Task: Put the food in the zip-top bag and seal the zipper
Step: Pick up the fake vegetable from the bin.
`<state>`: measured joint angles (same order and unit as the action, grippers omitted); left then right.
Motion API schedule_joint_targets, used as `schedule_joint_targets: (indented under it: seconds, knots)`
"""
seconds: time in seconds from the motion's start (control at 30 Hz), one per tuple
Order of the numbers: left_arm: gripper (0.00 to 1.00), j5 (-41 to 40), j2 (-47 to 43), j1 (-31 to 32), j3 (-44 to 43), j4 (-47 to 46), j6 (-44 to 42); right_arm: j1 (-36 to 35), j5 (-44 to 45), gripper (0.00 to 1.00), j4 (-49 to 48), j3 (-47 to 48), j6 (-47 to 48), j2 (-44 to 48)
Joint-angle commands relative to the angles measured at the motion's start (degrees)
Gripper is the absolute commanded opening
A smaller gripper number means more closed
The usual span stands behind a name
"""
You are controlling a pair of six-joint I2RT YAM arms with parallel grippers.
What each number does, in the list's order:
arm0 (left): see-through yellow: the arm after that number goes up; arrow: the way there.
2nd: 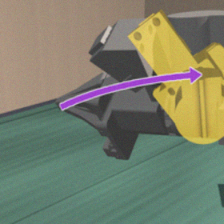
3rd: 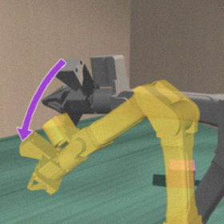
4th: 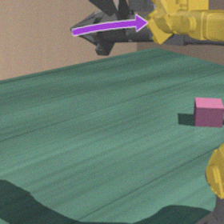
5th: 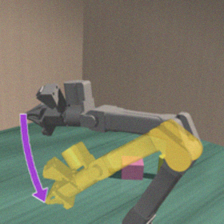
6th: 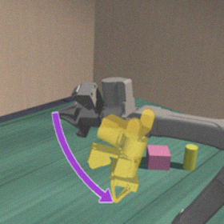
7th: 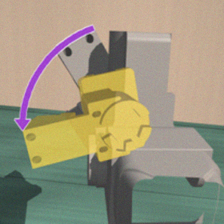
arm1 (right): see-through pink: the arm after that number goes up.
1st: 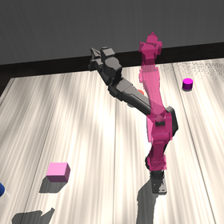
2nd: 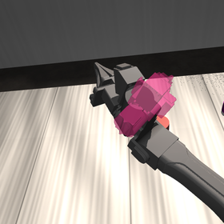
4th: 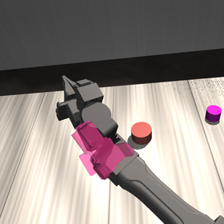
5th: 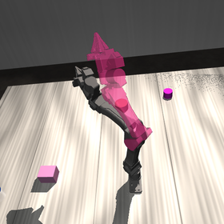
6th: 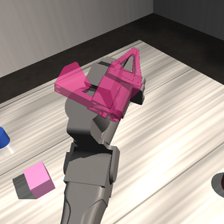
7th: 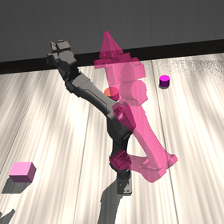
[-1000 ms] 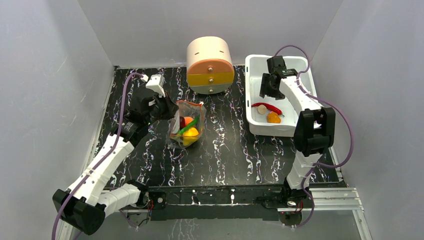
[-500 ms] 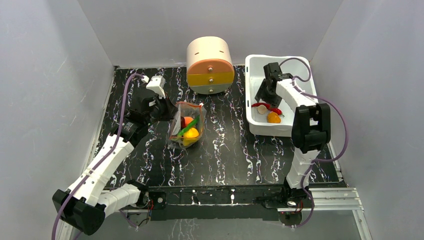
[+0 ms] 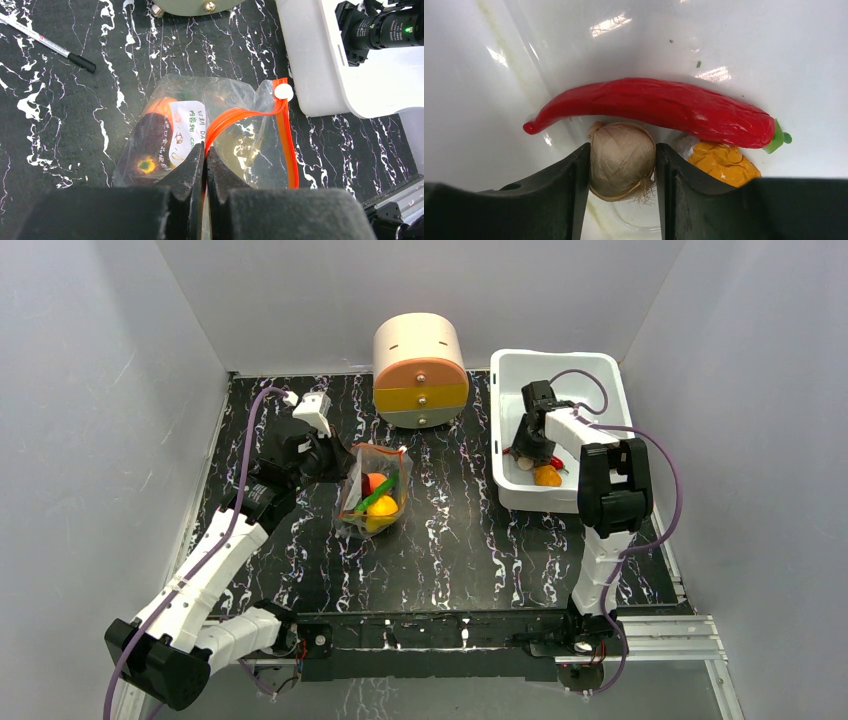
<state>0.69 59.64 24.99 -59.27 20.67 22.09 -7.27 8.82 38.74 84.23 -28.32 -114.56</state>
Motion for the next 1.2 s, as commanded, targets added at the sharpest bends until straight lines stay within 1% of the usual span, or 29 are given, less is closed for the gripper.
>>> schedule_joint_targets:
  seconds: [0.0, 0.1, 0.27, 0.5, 0.63, 0.77, 0.9, 1.07, 1.17]
  knots:
    - [0.00, 0.4, -1.4, 0.2, -2.3, 0.3, -0.5, 0.1, 0.8, 0.39, -4.2, 0.1, 2.6, 2.0]
    - [0.00, -0.4, -1.8, 0.2, -1.9, -0.4, -0.3, 0.1, 1.6, 0.33, -3.3, 0.6, 3.5, 3.1]
    - [0.00, -1.1, -2.1, 0.2, -1.2, -1.8, 0.4, 0.1, 2.5, 0.29, -2.7, -0.7, 4.8, 6.5]
    - [0.00, -3.3, -2.5, 0.2, -0.7, -4.1, -0.2, -0.2, 2.5, 0.29, -0.4, -2.1, 6.6, 12.3]
    - [0.00, -4.1, -2.7, 0.2, 0.0, -4.8, 0.4, -0.4, 4.4, 0.29, 0.2, -1.0, 8.3, 16.6]
    - [0.00, -4.4, -3.1, 0.2, 1.2, -4.2, 2.9, -1.0, 3.3, 0.29, 1.7, 2.0, 8.8, 19.4]
    - [0.00, -3.5, -1.5, 0.2, 3.2, -4.2, 5.0, -5.1, 4.3, 0.29, 1.6, 3.0, 9.1, 23.0]
    - [0.00, -2.4, -3.0, 0.2, 5.0, -6.0, 7.3, -11.5, 4.3, 0.31, 3.4, 5.5, 8.3, 27.0]
    - [0.00, -1.3, -4.4, 0.2, 6.2, -5.9, 6.2, -15.1, 2.6, 0.31, 1.5, 2.6, 6.7, 32.0]
